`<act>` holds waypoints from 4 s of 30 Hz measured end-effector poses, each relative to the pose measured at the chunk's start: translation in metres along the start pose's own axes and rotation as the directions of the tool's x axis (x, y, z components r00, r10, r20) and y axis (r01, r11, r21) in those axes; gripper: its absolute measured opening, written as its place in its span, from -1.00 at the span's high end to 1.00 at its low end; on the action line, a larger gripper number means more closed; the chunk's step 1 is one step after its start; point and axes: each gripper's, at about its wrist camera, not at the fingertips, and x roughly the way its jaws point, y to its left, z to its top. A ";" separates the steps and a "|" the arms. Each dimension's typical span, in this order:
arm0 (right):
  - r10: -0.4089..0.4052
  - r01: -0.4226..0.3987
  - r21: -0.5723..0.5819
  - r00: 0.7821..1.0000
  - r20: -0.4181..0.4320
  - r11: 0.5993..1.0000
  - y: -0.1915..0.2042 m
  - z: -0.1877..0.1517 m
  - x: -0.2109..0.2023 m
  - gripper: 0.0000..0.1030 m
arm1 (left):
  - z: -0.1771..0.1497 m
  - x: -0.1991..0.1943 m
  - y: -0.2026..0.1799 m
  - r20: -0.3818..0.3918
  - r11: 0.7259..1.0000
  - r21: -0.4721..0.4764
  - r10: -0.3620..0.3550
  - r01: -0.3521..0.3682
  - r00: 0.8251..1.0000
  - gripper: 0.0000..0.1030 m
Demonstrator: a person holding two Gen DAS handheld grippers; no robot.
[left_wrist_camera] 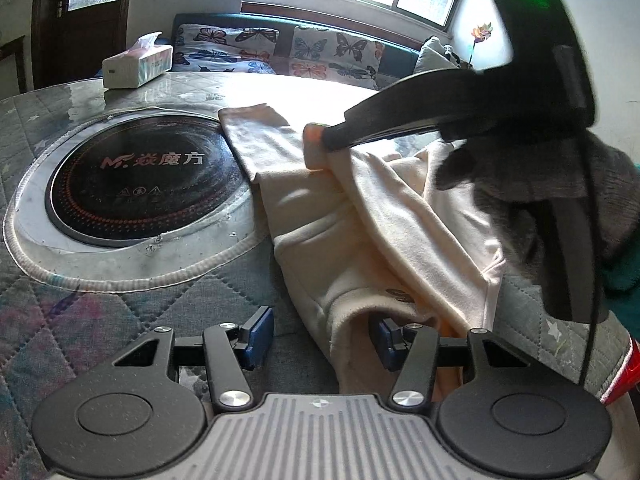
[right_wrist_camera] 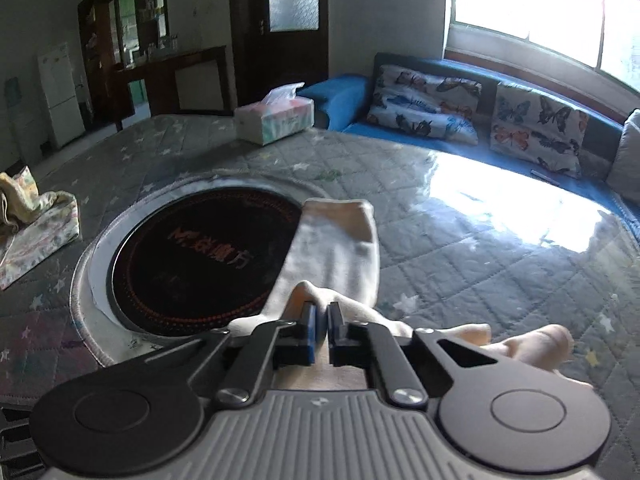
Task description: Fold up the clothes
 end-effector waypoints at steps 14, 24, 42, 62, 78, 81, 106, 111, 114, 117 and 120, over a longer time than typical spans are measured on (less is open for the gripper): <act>-0.163 0.137 0.145 0.969 0.187 0.980 -0.063 -0.040 -0.120 0.96 | -0.002 -0.002 -0.004 0.003 0.999 0.014 0.037 -0.037 0.999 -0.07; -0.386 0.336 0.300 0.914 0.125 0.893 -0.108 -0.116 -0.200 0.96 | -0.003 -0.004 -0.007 -0.004 0.998 0.037 0.046 -0.046 0.999 -0.07; -0.507 0.508 0.508 0.848 -0.154 0.696 -0.144 -0.228 -0.227 0.89 | 0.013 -0.017 -0.002 0.008 0.997 0.064 0.046 -0.046 0.999 -0.13; -0.373 0.373 0.439 0.923 -0.091 0.817 -0.122 -0.199 -0.199 0.55 | 0.045 -0.031 0.012 0.034 0.993 0.114 0.028 -0.032 0.999 -0.45; -0.357 0.374 0.424 0.926 -0.122 0.825 -0.136 -0.204 -0.182 0.44 | 0.142 0.087 0.043 0.097 0.973 0.084 0.208 -0.216 0.973 -0.17; -0.365 0.382 0.418 0.923 -0.125 0.824 -0.139 -0.203 -0.180 0.43 | 0.155 0.111 0.049 0.116 0.969 0.069 0.228 -0.237 0.967 -0.17; -0.389 0.401 0.391 0.914 -0.116 0.828 -0.151 -0.200 -0.174 0.18 | 0.168 0.144 0.084 0.136 0.950 -0.022 0.312 -0.312 0.940 0.83; -0.391 0.401 0.371 0.914 -0.106 0.838 -0.153 -0.201 -0.173 0.11 | 0.150 0.110 0.111 0.134 0.928 -0.086 0.372 -0.363 0.918 0.83; -0.392 0.402 0.355 0.914 -0.102 0.844 -0.154 -0.201 -0.172 0.09 | 0.137 0.088 0.127 0.137 0.909 -0.121 0.412 -0.398 0.901 0.83; -0.396 0.406 0.341 0.913 -0.101 0.848 -0.156 -0.201 -0.171 0.06 | 0.123 0.065 0.142 0.142 0.886 -0.160 0.457 -0.435 0.878 0.84; -0.400 0.410 0.333 0.911 -0.100 0.849 -0.159 -0.201 -0.171 0.03 | 0.106 0.039 0.157 0.146 0.861 -0.197 0.499 -0.470 0.854 0.84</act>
